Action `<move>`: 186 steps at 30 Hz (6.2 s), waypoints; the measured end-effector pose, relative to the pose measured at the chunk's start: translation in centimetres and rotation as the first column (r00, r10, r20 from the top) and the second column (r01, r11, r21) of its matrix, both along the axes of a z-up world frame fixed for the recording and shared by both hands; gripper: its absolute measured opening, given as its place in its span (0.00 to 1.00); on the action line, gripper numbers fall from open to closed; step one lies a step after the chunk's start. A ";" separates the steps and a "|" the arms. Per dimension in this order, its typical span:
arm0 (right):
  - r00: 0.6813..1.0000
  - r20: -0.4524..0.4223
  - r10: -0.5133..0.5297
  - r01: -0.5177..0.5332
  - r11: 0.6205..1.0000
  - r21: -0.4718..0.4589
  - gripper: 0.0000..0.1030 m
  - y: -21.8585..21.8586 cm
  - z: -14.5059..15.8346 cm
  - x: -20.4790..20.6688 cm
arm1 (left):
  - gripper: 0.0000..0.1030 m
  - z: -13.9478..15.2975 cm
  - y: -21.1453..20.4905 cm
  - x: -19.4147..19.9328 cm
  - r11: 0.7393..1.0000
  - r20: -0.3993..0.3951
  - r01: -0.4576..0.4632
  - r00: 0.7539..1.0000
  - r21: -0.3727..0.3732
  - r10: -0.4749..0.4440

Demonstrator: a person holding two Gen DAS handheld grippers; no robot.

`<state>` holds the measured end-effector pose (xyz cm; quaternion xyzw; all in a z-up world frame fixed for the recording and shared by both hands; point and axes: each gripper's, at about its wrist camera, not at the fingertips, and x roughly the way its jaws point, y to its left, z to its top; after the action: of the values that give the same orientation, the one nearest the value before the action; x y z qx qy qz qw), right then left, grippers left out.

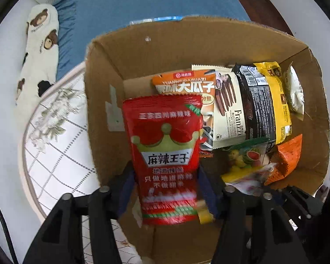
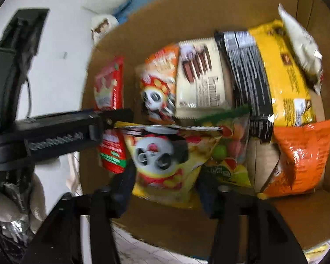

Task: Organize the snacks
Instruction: 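Carry both packs into the box, open both tools and lift away, then grasp the round wrapped candy with left tool while right tool grasps yellow bread bag, then carry both items into the box, open both tools and lift away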

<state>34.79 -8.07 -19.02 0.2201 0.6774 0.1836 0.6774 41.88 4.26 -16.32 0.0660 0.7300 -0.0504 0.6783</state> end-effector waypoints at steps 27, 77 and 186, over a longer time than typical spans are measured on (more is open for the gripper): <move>0.974 0.221 0.043 0.046 0.924 -0.379 0.91 -6.5 6.8 -3.3 | 0.67 5.6 -1.4 -8.5 0.990 0.291 -0.114 0.947 -0.089 0.135; 0.983 -0.032 -0.180 0.136 0.835 -0.532 0.91 -21.2 -4.3 -26.7 | 0.67 -4.4 -11.8 -27.4 0.999 0.141 -0.016 0.990 -0.051 0.023; 0.989 0.112 0.096 -0.045 0.920 -0.390 0.93 -6.9 2.7 7.1 | 0.81 -0.1 -2.7 1.8 0.972 0.117 -0.207 0.969 -0.112 0.219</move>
<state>41.90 -14.95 -16.33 0.0451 0.6627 0.0846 0.7427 43.67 1.53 -16.39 -0.0434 0.6844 -0.0091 0.7278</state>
